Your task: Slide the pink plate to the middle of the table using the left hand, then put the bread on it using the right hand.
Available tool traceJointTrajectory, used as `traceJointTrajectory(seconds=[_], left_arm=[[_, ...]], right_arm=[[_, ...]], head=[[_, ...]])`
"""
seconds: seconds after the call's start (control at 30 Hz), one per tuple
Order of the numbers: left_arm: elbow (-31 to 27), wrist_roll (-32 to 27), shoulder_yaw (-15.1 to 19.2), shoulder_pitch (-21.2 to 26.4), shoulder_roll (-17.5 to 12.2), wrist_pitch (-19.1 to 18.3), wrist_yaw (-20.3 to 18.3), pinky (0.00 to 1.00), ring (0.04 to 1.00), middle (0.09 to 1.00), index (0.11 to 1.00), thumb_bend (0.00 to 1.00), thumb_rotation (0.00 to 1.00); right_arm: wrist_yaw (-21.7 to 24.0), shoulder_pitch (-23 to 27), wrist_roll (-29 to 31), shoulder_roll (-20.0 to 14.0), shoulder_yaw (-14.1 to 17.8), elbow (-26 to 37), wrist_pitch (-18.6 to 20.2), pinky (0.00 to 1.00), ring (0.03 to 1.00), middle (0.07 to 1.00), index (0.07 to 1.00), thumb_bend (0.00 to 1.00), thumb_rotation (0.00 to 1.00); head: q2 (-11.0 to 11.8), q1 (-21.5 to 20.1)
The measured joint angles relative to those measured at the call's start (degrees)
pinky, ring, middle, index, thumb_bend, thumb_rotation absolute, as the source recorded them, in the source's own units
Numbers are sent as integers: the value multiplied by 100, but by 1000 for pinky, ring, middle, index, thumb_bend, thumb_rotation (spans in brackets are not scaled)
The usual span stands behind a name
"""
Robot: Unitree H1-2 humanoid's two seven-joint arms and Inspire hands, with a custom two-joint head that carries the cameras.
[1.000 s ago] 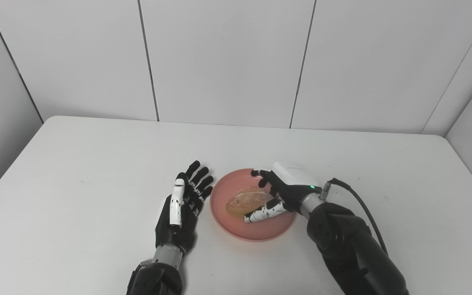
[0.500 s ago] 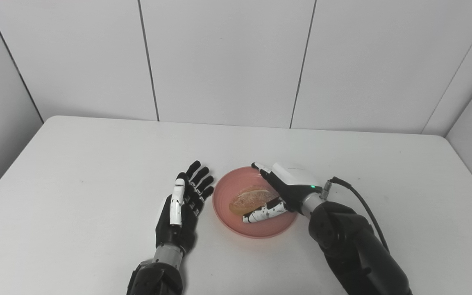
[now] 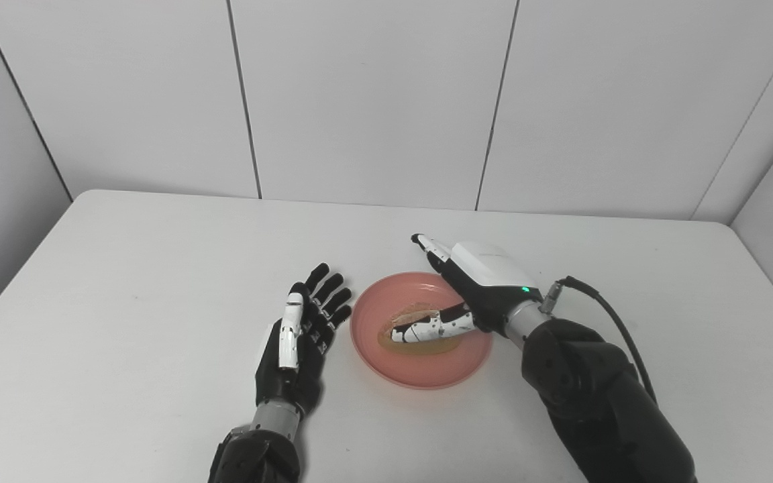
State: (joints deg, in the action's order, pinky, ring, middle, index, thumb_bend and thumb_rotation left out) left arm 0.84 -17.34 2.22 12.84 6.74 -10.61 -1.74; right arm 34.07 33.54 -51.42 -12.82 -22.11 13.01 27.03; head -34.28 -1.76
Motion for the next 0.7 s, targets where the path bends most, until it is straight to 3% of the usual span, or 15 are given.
traceJointTrajectory(seconds=[0.17, 0.23, 0.47, 0.53, 0.7], left_arm=[[5, -7, 8, 0, -1, 5, -10, 894, 876, 889, 876, 392, 1000], [13, -12, 20, 0, -8, 13, -21, 893, 874, 889, 877, 393, 1000], [30, -8, 15, 0, -29, 35, -77, 893, 876, 892, 876, 396, 1000], [27, 17, 10, 0, -42, 35, -77, 887, 875, 890, 876, 397, 1000], [-44, 270, -49, -44, -69, 70, -63, 889, 880, 895, 883, 397, 1000]], right_arm=[[-62, -158, 417, -6, 376, 342, 0, 791, 900, 945, 973, 1000, 610], [-160, -238, 649, 34, 507, 382, -3, 770, 874, 930, 961, 1000, 654], [-1165, -884, 1049, 255, 824, 386, -336, 768, 875, 926, 961, 978, 768], [-1465, -1070, 1131, 316, 932, 384, -422, 803, 892, 933, 959, 902, 846], [-2301, -1610, 1673, 620, 1420, 382, -713, 843, 911, 943, 958, 819, 958]], head=[[35, -44], [44, -44], [70, -62], [88, -79], [97, -79]])
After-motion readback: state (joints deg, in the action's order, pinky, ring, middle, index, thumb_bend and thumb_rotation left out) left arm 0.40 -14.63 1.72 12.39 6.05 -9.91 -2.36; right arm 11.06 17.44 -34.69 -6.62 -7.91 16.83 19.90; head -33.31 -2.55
